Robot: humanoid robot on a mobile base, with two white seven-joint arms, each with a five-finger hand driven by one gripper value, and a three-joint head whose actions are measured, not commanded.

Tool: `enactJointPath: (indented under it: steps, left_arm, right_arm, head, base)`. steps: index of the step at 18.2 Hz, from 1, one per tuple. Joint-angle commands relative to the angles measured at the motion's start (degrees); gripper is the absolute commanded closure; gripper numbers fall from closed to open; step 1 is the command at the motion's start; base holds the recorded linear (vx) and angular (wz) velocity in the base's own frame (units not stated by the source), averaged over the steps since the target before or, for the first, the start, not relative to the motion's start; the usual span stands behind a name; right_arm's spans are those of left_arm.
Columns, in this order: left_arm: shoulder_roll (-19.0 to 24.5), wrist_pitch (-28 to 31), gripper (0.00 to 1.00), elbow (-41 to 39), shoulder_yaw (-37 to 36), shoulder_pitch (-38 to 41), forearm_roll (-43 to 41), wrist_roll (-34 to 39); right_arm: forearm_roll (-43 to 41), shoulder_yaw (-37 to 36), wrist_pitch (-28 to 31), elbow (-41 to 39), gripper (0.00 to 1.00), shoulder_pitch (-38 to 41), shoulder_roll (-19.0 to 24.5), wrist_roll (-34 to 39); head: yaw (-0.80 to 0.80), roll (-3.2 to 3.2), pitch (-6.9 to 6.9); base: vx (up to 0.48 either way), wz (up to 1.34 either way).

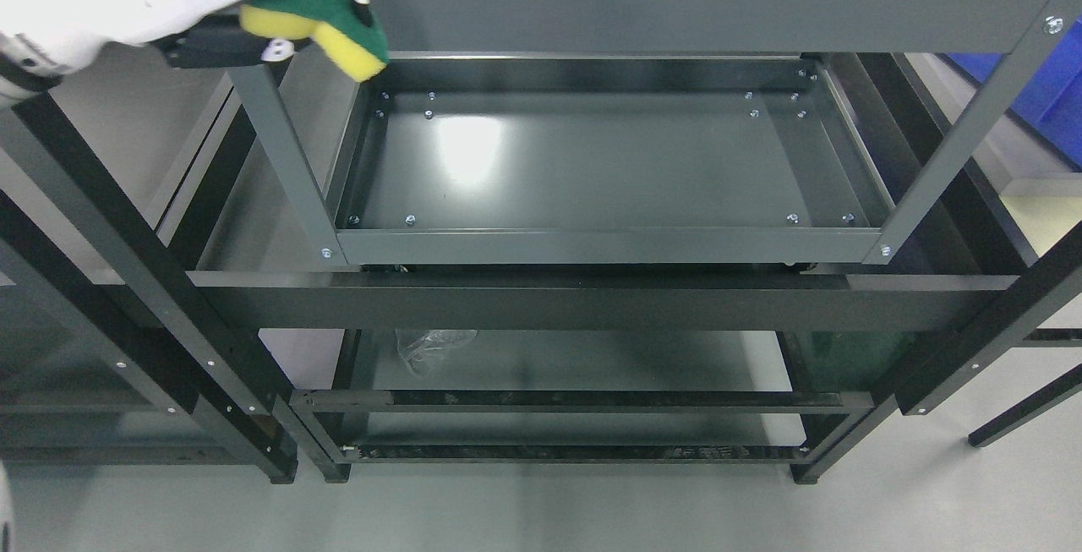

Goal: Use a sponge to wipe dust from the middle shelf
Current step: 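Sweep the sponge back across the middle shelf with the left hand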

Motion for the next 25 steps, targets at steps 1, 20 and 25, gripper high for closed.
enactJointPath:
  steps: [1, 20, 25]
  left_arm:
    - [-25.5, -0.1, 0.99, 2.0, -8.5, -3.8, -13.7, -1.7]
    - [-27.1, 19.7, 0.99, 10.6, -49.7, -11.7, -27.9, 29.3]
    - [-27.1, 20.9, 0.99, 10.6, -53.7, -11.7, -23.9, 33.3]
  right_arm:
    - [0.0, 0.1, 0.0, -1.0, 0.00, 0.0, -1.0, 0.0]
    - [0.0, 0.0, 0.0, -1.0, 0.00, 0.0, -1.0, 0.0]
    - [0.0, 0.0, 0.0, -1.0, 0.00, 0.0, -1.0, 0.0]
  head:
    - [0.00, 0.00, 0.00]
    - [0.00, 0.00, 0.00]
    - [0.00, 0.00, 0.00]
  base:
    - [0.000, 0.00]
    - [0.000, 0.00]
    - [0.000, 0.00]
